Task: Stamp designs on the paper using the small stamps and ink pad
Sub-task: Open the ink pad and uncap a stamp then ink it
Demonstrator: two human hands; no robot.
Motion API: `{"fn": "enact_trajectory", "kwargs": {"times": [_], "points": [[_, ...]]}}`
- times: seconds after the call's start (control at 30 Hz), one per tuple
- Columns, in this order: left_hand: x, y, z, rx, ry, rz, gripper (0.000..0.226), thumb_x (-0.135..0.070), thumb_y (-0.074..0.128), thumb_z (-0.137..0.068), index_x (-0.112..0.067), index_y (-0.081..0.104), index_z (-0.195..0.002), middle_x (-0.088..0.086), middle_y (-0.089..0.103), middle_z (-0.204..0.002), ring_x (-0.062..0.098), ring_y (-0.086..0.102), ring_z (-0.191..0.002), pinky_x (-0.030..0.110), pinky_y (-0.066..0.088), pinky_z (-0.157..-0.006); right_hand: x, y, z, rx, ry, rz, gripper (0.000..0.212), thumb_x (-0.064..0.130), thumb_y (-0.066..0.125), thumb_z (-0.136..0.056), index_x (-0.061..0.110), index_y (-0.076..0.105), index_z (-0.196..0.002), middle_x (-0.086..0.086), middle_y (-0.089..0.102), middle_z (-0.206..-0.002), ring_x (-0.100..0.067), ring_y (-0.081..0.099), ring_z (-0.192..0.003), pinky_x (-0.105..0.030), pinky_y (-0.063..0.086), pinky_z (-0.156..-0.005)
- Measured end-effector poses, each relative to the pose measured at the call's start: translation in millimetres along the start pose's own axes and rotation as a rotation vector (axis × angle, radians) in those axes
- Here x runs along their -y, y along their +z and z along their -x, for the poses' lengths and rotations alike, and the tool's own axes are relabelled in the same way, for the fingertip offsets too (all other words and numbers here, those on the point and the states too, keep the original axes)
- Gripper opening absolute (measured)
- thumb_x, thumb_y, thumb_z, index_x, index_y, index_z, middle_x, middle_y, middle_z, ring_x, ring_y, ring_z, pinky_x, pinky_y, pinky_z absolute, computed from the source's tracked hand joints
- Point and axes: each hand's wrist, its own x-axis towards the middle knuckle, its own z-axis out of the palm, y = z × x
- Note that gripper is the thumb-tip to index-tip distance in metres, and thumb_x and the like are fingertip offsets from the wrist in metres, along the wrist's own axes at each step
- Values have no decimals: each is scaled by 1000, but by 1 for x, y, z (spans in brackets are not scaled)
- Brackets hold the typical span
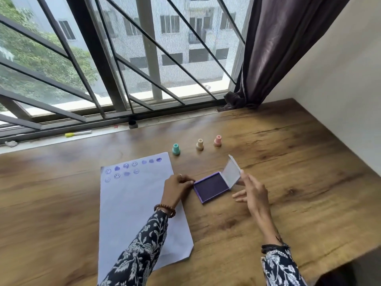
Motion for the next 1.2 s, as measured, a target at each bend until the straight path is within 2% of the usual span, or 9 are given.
{"fn": "enact_trajectory", "kwargs": {"times": [0.13,0.23,0.33,0.47,0.6,0.7,0.87,1.0,1.2], "points": [[0,1,-1,5,-11,24,12,-10,65,-80,-7,74,-86,19,73,-88,16,58,-75,25,41,-68,-7,-12,-22,-208,-50,68,17,30,45,-94,23,57,-83,-1,65,-67,-7,59,-37,-25,51,-37],[2,1,-5,19,-34,41,10,-8,66,-79,-5,74,-85,22,73,-87,16,57,-73,27,45,-70,-14,-20,-37,-251,-47,258,21,22,46,-93,10,61,-85,-8,64,-60,-16,63,-46,-32,52,-46],[0,0,-13,26,-49,61,8,-7,68,-77,-6,74,-82,17,74,-87,20,63,-78,34,50,-79,-18,-24,-47,-198,-45,569,19,15,49,-90,8,66,-85,-19,67,-84,-34,65,-74,-34,49,-65],[-19,12,-35,26,-98,167,4,-6,67,-79,-5,70,-81,5,66,-74,13,58,-71,20,48,-68,1,-5,-63,-238,-110,719,15,12,53,-88,12,66,-96,-17,61,-105,-33,60,-84,-29,37,-63],[-49,30,-69,218,-262,589,15,5,52,-86,-4,57,-75,7,50,-62,13,48,-51,18,40,-50,34,28,-99,-139,-293,628,21,13,55,-88,15,62,-108,-10,62,-114,-27,61,-94,-32,46,-68],[-60,41,-87,262,-322,711,24,8,39,-90,-1,54,-74,1,59,-51,2,54,-37,10,44,-43,52,49,-128,-6,-361,600,35,11,57,-85,22,56,-118,-6,58,-123,-25,60,-97,-28,43,-70],[-54,57,-96,180,-275,642,22,6,49,-89,11,55,-109,9,56,-68,8,55,-57,9,48,-51,49,59,-140,105,-336,625,20,17,56,-88,23,63,-106,-7,66,-110,-20,61,-90,-35,52,-71],[-45,56,-89,195,-275,716,25,-2,47,-92,8,55,-113,6,58,-72,-1,59,-48,7,49,-52,38,59,-122,92,-332,558,19,11,58,-85,16,67,-101,-12,70,-104,-26,63,-95,-34,49,-78],[-45,38,-50,173,-158,758,16,-6,53,-90,-11,65,-99,3,69,-85,9,67,-73,13,56,-66,33,48,-75,152,-179,-27,16,8,57,-89,18,64,-99,-7,68,-95,-16,65,-86,-24,56,-73]]}}
